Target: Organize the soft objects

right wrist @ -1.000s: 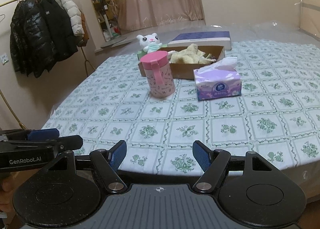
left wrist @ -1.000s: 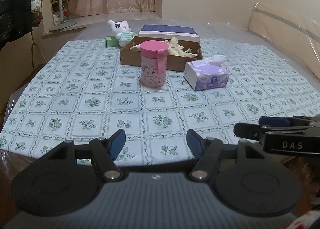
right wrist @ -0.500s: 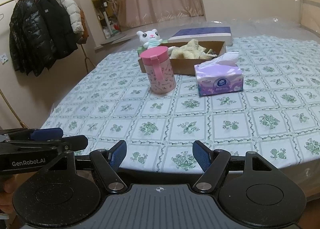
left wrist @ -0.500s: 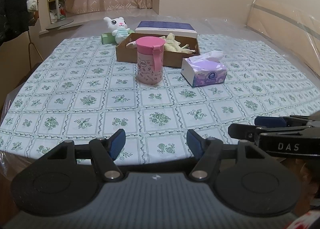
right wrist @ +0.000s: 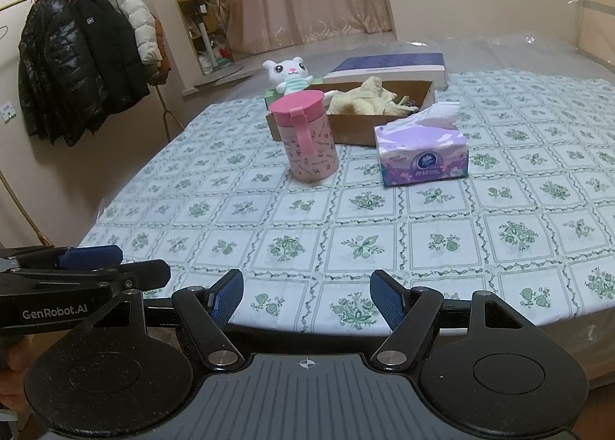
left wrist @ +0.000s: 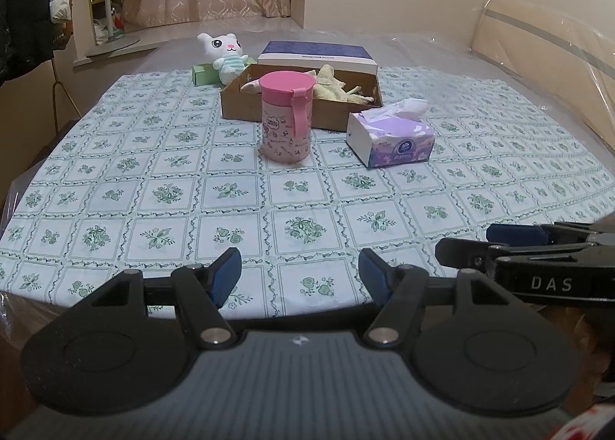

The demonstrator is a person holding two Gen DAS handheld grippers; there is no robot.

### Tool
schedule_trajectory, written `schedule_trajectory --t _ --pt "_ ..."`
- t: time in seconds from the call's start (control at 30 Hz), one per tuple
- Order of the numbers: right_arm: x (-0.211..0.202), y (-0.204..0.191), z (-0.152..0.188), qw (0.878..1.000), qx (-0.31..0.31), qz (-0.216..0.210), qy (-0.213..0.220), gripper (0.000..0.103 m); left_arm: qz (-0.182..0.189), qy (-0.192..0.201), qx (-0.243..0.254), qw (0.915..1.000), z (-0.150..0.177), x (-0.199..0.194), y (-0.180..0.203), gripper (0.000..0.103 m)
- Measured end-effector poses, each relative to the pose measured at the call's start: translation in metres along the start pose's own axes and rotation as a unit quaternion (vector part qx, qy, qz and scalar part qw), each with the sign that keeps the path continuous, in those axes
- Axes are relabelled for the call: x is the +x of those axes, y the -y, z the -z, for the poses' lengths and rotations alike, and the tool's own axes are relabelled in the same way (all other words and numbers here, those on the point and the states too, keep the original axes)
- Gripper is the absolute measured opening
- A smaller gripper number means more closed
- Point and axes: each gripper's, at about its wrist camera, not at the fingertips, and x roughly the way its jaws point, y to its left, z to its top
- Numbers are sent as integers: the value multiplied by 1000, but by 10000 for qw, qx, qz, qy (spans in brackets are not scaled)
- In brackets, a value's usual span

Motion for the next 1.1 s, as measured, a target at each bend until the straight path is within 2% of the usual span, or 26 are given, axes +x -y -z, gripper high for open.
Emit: schedule_trajectory --t 1.1 --pt "-1 -2 -2 10000 -35 17 29 73 23 25 -19 10000 -2 -2 0 65"
